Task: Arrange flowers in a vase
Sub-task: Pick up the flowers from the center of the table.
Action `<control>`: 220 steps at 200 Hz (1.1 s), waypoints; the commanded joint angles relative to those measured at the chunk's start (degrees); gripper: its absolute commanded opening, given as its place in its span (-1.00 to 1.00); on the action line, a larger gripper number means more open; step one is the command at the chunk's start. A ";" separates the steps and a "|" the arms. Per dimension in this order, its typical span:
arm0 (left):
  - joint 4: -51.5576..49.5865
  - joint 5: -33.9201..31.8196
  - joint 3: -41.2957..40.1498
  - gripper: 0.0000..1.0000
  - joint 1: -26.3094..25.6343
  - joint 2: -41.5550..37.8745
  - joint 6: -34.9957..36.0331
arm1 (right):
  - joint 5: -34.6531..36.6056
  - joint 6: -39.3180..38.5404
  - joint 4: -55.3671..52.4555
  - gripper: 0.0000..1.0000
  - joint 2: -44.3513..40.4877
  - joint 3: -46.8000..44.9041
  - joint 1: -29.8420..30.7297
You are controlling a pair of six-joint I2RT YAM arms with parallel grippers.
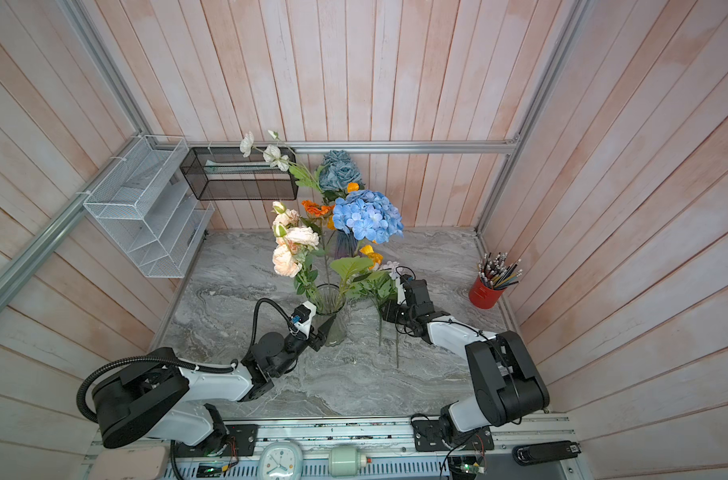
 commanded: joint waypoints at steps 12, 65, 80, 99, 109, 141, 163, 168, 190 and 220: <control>-8.48 -1.72 -0.59 0.18 -1.11 2.69 3.36 | -0.60 0.65 4.25 -0.21 4.26 2.86 0.42; -8.44 -2.33 -0.68 0.19 -1.36 2.61 3.26 | -2.24 1.80 5.51 -0.25 8.84 3.95 0.37; -8.26 -2.44 -0.77 0.19 -1.36 2.48 3.35 | -2.83 1.91 6.09 -0.46 8.99 3.77 0.37; -8.25 -2.53 -0.79 0.19 -1.36 2.46 3.21 | -3.21 1.58 5.86 -0.81 8.36 3.95 0.43; -8.26 -2.61 -0.77 0.20 -1.38 2.51 3.28 | -3.12 1.38 5.58 -0.94 7.63 3.95 0.38; -8.18 -2.88 -0.90 0.19 -1.31 2.43 3.10 | -2.36 1.04 4.89 -1.00 3.54 3.86 -0.04; -7.76 -3.05 -1.20 0.20 -1.37 2.26 3.04 | -2.35 1.20 4.58 -1.00 -0.85 3.95 -1.45; -7.70 -3.05 -1.27 0.20 -1.33 2.17 3.02 | -2.36 1.14 4.60 -1.00 -1.98 3.96 -1.82; -7.66 -3.22 -1.29 0.20 -1.36 2.16 3.06 | -2.27 1.42 4.51 -1.00 -7.80 4.21 -3.93; -7.70 -3.49 -1.21 0.20 -1.34 2.18 2.92 | -0.30 1.10 4.29 -1.00 -15.58 4.52 -6.96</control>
